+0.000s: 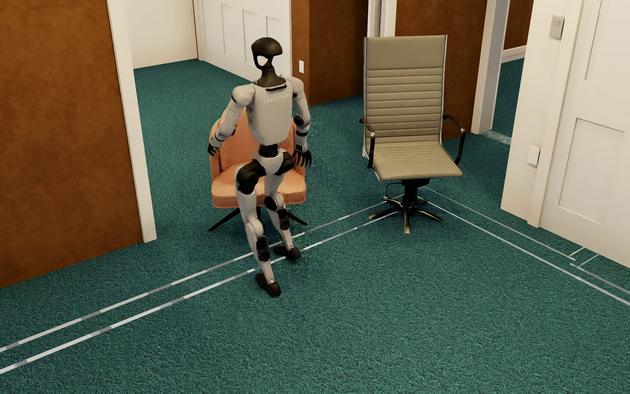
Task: Sit down on the dark chair
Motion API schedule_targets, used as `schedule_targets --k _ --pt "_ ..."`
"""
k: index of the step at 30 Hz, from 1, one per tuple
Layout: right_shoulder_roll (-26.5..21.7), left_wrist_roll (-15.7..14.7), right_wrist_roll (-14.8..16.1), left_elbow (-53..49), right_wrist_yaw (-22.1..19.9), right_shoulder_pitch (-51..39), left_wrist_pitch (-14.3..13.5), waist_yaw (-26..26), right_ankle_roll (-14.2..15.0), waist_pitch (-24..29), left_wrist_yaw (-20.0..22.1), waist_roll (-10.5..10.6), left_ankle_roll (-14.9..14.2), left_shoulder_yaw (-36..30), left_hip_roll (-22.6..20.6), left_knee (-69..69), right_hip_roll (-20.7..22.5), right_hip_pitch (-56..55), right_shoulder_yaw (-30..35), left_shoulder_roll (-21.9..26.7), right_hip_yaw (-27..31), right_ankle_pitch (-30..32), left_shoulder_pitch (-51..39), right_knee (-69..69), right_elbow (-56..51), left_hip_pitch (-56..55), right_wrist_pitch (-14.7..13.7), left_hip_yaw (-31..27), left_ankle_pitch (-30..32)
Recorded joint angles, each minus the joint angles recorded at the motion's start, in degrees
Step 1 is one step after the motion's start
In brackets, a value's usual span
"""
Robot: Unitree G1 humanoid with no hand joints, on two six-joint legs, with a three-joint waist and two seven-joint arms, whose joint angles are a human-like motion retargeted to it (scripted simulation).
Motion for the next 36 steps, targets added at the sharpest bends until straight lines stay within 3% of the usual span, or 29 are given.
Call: schedule_targets --k 1,2,3,4,5,6,7,8,9,10,11,12,13,14,15,17,19,20,21,22,25,26,27,29,30,32,34,35,36 --pt "0.16 0.57 0.90 -1.19 -0.40 1.03 -1.46 -0.19 -0.07 -1.04 -0.06 -0.40 -1.39 -1.92 0.27 4.38 -1.21 -0.42 0.75 -1.53 2.45 0.99 -1.47 -10.23 0.16 -2.37 -1.42 -2.13 -3.27" --pt "-0.26 1.40 -1.72 -2.17 0.09 2.42 -2.36 -0.02 5.92 -1.04 0.02 -0.34 -3.64 -4.77 1.56 6.86 -4.13 1.51 -0.82 -3.53 4.60 4.35 -1.57 -20.61 -0.56 -2.80 -2.01 -4.03 -4.52" --pt "-1.07 2.77 -1.14 -3.56 2.76 3.48 -2.55 0.35 10.39 -1.76 -1.92 -0.05 -5.44 -5.53 2.56 10.03 -6.40 2.73 -1.93 -4.77 3.78 7.85 -0.47 -29.23 -1.11 -4.54 -3.97 -4.75 -6.06" --pt "-1.29 4.67 -1.96 -5.32 4.16 4.49 -1.40 0.77 12.25 -1.82 -2.43 -0.14 -6.94 -5.74 3.76 11.18 -7.81 2.69 -3.14 -4.74 2.21 11.10 0.93 -32.12 -2.59 -5.58 -3.04 -5.41 -6.11" --pt "-1.47 5.87 -3.66 -5.71 2.97 4.16 -2.67 0.80 13.70 -1.08 -3.51 0.12 -7.61 -5.65 4.54 12.93 -8.49 2.38 -4.47 -4.82 -0.48 13.24 2.41 -30.03 -1.10 -7.09 -2.94 -6.26 -5.18" --pt "-1.17 7.00 -3.00 -6.83 3.54 4.76 -3.10 1.83 14.35 -0.09 -3.57 -1.00 -9.27 -6.00 5.23 13.84 -8.55 2.07 -4.47 -2.86 -1.28 14.95 4.24 -25.58 -2.51 -8.40 -2.62 -6.01 -4.23" --pt "-0.94 7.08 -3.38 -6.35 2.47 4.84 -3.13 2.22 12.48 0.82 -5.73 -1.61 -10.50 -5.48 5.63 14.16 -8.59 4.24 -3.86 -0.91 0.22 6.82 4.94 -23.02 -1.43 -9.32 -3.30 -8.04 -4.42" --pt "-2.09 6.94 -4.52 -5.23 1.76 5.57 -3.28 3.30 13.59 -0.56 -7.27 -1.15 -9.60 -3.91 6.08 16.18 -9.23 1.54 -2.58 0.42 1.72 5.98 6.38 -18.37 -1.05 -11.89 -3.26 -10.17 -5.77" --pt "-4.50 8.22 -4.80 -2.70 4.27 4.19 -2.59 3.75 11.33 2.56 -7.32 0.25 -8.54 0.27 6.87 20.32 -9.01 0.98 -0.41 1.20 -0.56 3.40 6.22 -15.32 -1.19 -12.67 -5.35 -7.49 -5.93" --pt "-4.62 8.43 -6.65 0.25 5.32 3.11 0.84 3.37 9.25 2.53 -2.49 1.24 -6.88 2.23 9.53 26.56 -7.03 2.22 -2.72 2.53 -6.45 3.34 8.14 -15.36 -1.47 -16.97 -4.53 -5.10 -6.60" --pt "-4.53 5.18 -7.09 2.99 4.26 3.10 4.46 3.06 6.90 3.56 1.29 0.95 -2.77 3.02 9.78 28.92 -6.99 4.03 -4.38 3.88 -7.54 -0.15 9.04 -14.53 -1.33 -17.48 -4.16 -2.76 -5.20" --pt "-4.15 1.20 -4.89 5.62 2.44 3.66 4.92 2.97 5.68 3.58 3.01 1.25 -3.09 3.32 10.52 29.52 -6.40 5.35 -5.87 5.27 -7.73 -2.76 9.33 -14.24 -1.68 -17.35 -3.19 1.11 -5.19" --pt "-3.39 -0.74 -5.81 7.34 0.68 3.47 5.28 2.77 4.48 4.48 2.48 1.22 -5.80 3.65 12.24 28.44 -5.17 8.61 -7.94 7.69 -8.88 -4.18 8.52 -15.57 -0.75 -15.11 0.31 3.36 -5.07" --pt "-3.08 0.20 -3.81 7.95 4.40 4.27 4.61 2.36 2.95 4.36 0.76 0.23 -7.09 4.61 11.53 25.99 -5.85 7.56 -8.93 10.28 -10.90 -5.93 7.42 -13.42 -1.87 -13.40 -4.55 6.19 -5.78" --pt "-3.18 1.11 -6.05 8.04 5.93 5.14 3.92 3.00 0.33 6.13 0.55 1.85 -8.48 5.07 14.40 23.66 -1.96 12.86 -11.00 11.88 -13.77 -4.89 7.22 -17.83 -1.53 -8.24 -5.67 12.39 -7.25" --pt "-2.07 0.89 -4.63 7.01 5.76 5.69 4.21 2.16 -1.21 3.40 2.03 -0.26 -5.85 8.24 12.66 14.33 -2.62 8.46 -6.93 14.85 -13.98 -5.04 8.06 -15.39 -0.14 -5.10 -5.95 15.80 -2.89" --pt "-1.68 -2.39 -3.99 7.05 2.55 3.96 4.39 1.71 -1.25 5.02 5.50 0.58 -4.41 7.59 11.85 5.09 -1.26 7.96 -6.91 14.37 -14.59 -4.28 6.82 -17.36 -0.54 -4.12 -5.90 15.95 0.54" --pt "-1.52 -2.91 -3.53 7.08 2.71 3.28 6.32 1.26 -0.77 6.01 6.93 0.47 -2.80 7.36 11.57 2.92 -1.29 5.87 -7.34 14.00 -14.44 -4.26 6.47 -15.62 -1.82 -5.76 -4.46 15.01 0.13" --pt "-0.11 -2.88 -2.85 8.61 3.73 1.08 3.47 1.33 0.99 8.25 9.47 -0.38 -2.82 5.52 12.45 4.35 -2.26 1.82 -5.08 13.64 -13.20 -5.93 4.93 -9.98 -0.71 -8.69 -7.55 13.92 0.16" --pt "-0.44 -3.92 -2.23 8.97 2.77 -0.73 2.22 1.45 3.90 9.94 9.02 -0.91 -3.69 5.05 13.88 7.54 -4.78 -4.63 -3.20 13.15 -10.56 -6.96 4.01 -1.08 -1.37 -13.25 -7.69 12.38 -0.49" --pt "-2.00 -1.21 -3.82 9.45 2.57 -5.54 3.27 2.12 5.84 15.25 6.76 -0.24 -9.04 3.20 20.18 24.00 -8.37 -18.24 -0.94 12.32 -6.00 -9.46 1.98 14.61 -6.04 -29.10 -7.90 10.79 -4.34" --pt "-2.40 0.11 -6.34 9.18 3.92 -7.33 3.17 2.12 5.32 16.23 5.61 -0.70 -10.07 2.94 21.31 29.55 -7.50 -21.29 -0.28 12.57 -3.20 -8.47 2.00 16.15 -7.18 -35.51 -7.15 7.50 -5.19" --pt "-2.19 0.30 -4.74 8.69 1.42 -8.99 2.68 2.28 6.62 17.81 5.93 -0.78 -10.51 2.53 21.78 34.31 -6.88 -23.05 0.84 12.71 -0.13 -11.16 2.03 17.97 -9.61 -40.56 -7.66 4.22 -6.27" --pt "-3.00 2.65 -6.47 6.67 0.83 -13.05 4.78 2.43 3.88 19.80 5.59 -0.92 -11.06 3.06 22.45 47.53 -4.94 -30.50 2.06 13.38 1.43 -17.92 2.54 27.61 -13.32 -54.08 -7.83 -1.31 -8.62" --pt "-2.73 3.22 -7.35 5.54 -0.46 -16.07 4.19 2.72 6.10 21.50 5.53 -1.68 -13.25 4.66 25.10 52.99 -3.97 -36.38 3.29 13.84 2.60 -18.95 2.69 35.38 -14.62 -58.50 -7.76 -3.35 -10.83" --pt "-3.82 1.07 -8.24 3.35 -3.60 -20.53 5.62 2.18 7.05 25.57 10.10 -0.97 -15.02 6.64 27.52 64.23 -5.21 -41.46 5.37 12.97 1.24 -24.93 4.27 47.38 -18.37 -65.74 -6.73 -6.71 -15.18" --pt "-7.89 -0.07 -7.63 0.66 -5.45 -23.51 6.45 2.79 9.71 28.42 14.90 0.30 -14.24 7.01 25.85 74.19 -6.99 -46.38 5.24 10.81 3.21 -28.99 4.91 59.11 -22.73 -72.23 -6.33 -10.49 -18.30" --pt "-7.89 -2.20 -7.67 -0.44 -7.62 -24.85 5.75 2.95 10.39 30.47 17.19 1.19 -14.42 8.88 25.45 78.55 -7.09 -47.08 4.59 9.41 3.69 -30.89 4.31 63.57 -24.18 -74.46 -4.34 -12.08 -19.30" --pt "-9.15 -2.14 -7.28 -2.18 -7.95 -26.26 5.11 3.22 10.72 31.34 18.62 1.16 -15.15 9.20 25.11 82.10 -7.25 -48.94 5.33 9.10 4.20 -31.56 4.51 67.52 -24.53 -76.83 -4.57 -14.25 -19.01"
